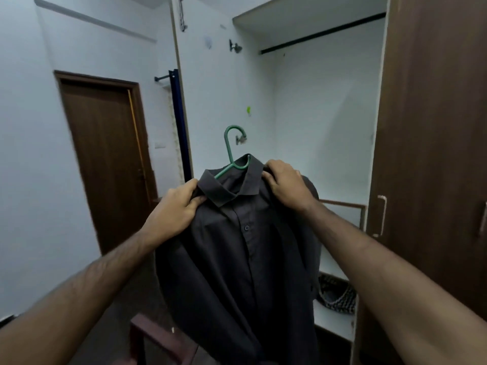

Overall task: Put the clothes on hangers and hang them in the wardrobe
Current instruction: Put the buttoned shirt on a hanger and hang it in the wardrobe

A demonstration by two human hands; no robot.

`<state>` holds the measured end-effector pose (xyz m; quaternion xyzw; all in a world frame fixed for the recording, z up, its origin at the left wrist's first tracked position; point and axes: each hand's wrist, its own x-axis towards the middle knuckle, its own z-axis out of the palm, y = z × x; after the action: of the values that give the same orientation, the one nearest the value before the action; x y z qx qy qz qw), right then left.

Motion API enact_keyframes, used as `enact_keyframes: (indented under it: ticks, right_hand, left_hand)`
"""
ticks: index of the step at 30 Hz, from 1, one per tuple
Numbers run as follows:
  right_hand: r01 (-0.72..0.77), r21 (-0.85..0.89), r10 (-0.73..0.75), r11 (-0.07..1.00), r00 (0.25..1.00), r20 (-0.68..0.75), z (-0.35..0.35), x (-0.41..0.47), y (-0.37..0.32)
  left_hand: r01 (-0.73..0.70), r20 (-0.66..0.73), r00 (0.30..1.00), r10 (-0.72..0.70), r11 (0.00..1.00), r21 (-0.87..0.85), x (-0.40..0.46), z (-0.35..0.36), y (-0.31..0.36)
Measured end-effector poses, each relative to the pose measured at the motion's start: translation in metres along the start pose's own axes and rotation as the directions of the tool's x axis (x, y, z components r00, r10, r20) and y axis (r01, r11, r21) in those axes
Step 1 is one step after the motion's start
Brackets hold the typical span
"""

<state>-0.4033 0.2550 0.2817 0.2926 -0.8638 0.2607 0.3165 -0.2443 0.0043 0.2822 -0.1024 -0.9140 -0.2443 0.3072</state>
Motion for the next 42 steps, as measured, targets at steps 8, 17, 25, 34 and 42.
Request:
enact_keyframes:
  ticks: [8,17,25,34,42]
  right_hand:
    - [-0.046,-0.174,0.046,0.984,0.999,-0.002,-0.027,0.092,0.031]
    - [-0.073,-0.125,0.081,0.990,0.995,0.063,-0.005,0.198,0.073]
    - [0.003,0.089,-0.004,0.996,1.000,0.008,0.027,0.305,0.110]
    - [-0.071,0.013,0.071,0.997,0.995,-0.070,0.039,0.409,0.249]
    - [-0.030,0.139,0.067,0.990,0.961,-0.268,0.024,0.526,0.346]
  left_hand:
    - [-0.071,-0.040,0.997,0.072,0.997,0.019,0.130,-0.017,-0.018]
    - [-0.244,-0.008,0.966,0.258,0.922,0.300,0.272,0.018,-0.076]
    - [-0.288,-0.089,0.948,0.307,0.940,0.181,0.391,0.055,-0.119]
    - [-0.281,-0.255,0.922,0.292,0.956,0.083,0.528,0.082,-0.150]
    - [-0.160,-0.209,0.946,0.249,0.916,0.368,0.658,0.112,-0.155]
